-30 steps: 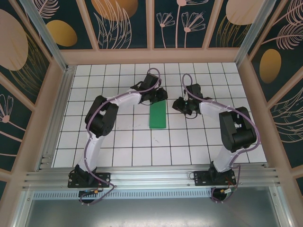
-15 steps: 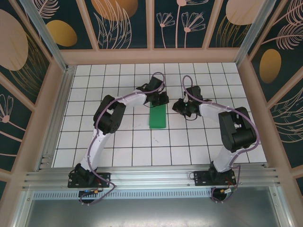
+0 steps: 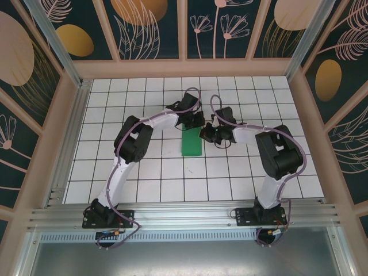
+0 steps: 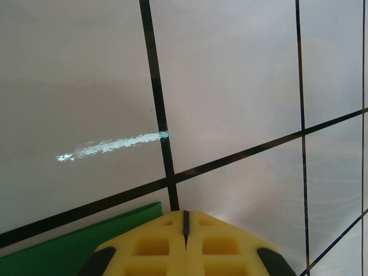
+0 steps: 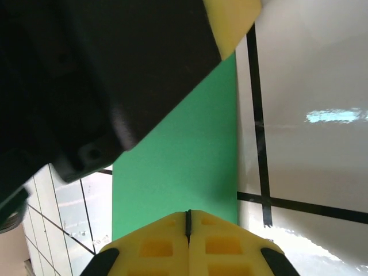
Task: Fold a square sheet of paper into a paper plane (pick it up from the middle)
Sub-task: Fold the square sheet of paper in half at the center of the table.
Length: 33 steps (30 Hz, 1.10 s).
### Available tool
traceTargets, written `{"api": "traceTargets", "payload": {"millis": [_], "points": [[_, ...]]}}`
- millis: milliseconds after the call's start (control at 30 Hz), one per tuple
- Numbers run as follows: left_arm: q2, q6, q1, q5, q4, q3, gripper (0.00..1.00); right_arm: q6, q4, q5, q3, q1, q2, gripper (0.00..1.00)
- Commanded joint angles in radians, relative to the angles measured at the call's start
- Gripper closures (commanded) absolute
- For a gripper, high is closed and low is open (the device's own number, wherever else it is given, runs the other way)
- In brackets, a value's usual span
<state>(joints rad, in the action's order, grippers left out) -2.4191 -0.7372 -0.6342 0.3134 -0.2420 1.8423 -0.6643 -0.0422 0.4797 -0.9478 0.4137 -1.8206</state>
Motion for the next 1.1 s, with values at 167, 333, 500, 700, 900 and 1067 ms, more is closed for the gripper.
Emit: {"api": "traceTargets", "payload": {"millis": [167, 333, 500, 700, 900, 1067], "points": [[-0.057, -0.009, 0.007, -0.065, -0.053, -0.034, 0.96, -0.020, -0.073, 0.041, 0.003, 0.007, -0.079, 1.00], [-0.058, -0.014, 0.011, -0.086, -0.054, -0.042, 0.96, 0.013, -0.039, 0.078, 0.041, 0.017, -0.048, 1.00], [-0.064, -0.023, 0.014, -0.099, -0.054, -0.046, 0.96, 0.046, 0.042, 0.078, 0.074, 0.036, 0.003, 1.00], [-0.069, -0.024, 0.013, -0.103, -0.051, -0.050, 0.96, 0.032, 0.070, 0.080, 0.176, 0.061, 0.059, 1.00], [-0.068, -0.021, 0.014, -0.101, -0.048, -0.054, 0.96, 0.015, 0.097, 0.086, 0.251, 0.097, 0.129, 1.00], [-0.061, -0.012, 0.016, -0.090, -0.049, -0.050, 0.96, 0.035, 0.127, 0.054, 0.224, 0.087, 0.171, 1.00]]}}
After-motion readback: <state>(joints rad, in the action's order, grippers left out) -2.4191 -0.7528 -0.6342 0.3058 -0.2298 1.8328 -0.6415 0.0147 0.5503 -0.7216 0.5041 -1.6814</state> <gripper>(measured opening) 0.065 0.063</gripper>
